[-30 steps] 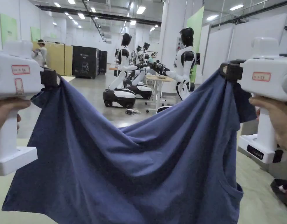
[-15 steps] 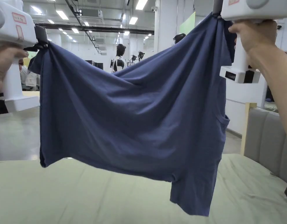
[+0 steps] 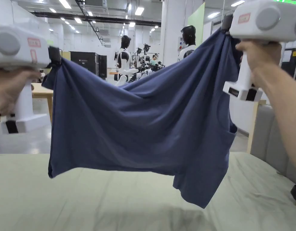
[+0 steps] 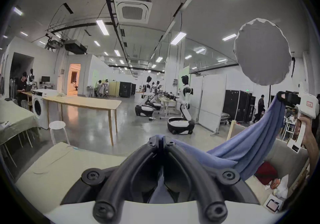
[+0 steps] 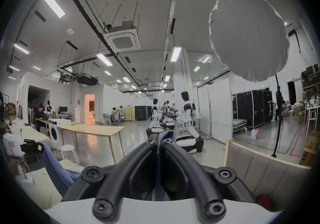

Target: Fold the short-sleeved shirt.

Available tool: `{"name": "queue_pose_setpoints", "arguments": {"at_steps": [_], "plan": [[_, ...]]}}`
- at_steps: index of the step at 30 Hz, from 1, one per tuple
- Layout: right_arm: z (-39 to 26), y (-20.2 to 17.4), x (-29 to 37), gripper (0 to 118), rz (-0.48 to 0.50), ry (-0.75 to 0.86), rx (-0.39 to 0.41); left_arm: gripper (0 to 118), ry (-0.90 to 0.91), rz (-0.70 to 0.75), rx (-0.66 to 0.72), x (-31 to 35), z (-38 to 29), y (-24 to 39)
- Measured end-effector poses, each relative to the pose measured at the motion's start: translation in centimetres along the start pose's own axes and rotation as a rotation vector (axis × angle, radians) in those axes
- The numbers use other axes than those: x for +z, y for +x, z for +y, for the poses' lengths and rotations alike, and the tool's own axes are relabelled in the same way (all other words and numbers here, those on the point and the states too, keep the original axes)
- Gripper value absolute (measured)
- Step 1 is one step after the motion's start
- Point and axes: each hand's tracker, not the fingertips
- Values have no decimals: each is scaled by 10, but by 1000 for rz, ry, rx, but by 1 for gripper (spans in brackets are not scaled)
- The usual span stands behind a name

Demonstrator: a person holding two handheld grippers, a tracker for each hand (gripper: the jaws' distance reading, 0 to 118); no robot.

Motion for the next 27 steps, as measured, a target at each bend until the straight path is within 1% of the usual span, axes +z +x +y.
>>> {"name": "queue_pose_setpoints", "arguments": {"at_steps": [2, 6, 7, 11, 15, 18, 22, 25, 27], "plan": [[-40, 7, 2, 2, -1, -45, 5, 1, -42, -3, 20, -2, -41, -5], [-112, 20, 8, 2, 4, -131, -20, 1, -103, -12, 18, -9, -112, -18], [-130, 24, 7, 2, 2, -178, -25, 1, -123, -21, 34, -10, -130, -23], [-174, 30, 12, 2, -10, -250, -33, 1, -188, -18, 75, -12, -180, -31], [-185, 30, 23, 2, 8, -256, -33, 1, -217, -24, 89, -3, -195, -36], [-179, 24, 48, 2, 33, -265, 1, 1, -209, -52, 100, 14, -198, -40], [-178, 18, 103, 2, 63, -253, 32, 1, -213, -83, 87, 62, -209, -41], [-184, 12, 150, 2, 70, -274, 74, 1, -225, -108, 81, 104, -227, -43], [-192, 9, 187, 2, 84, -289, 76, 1, -239, -124, 80, 134, -242, -46]]}}
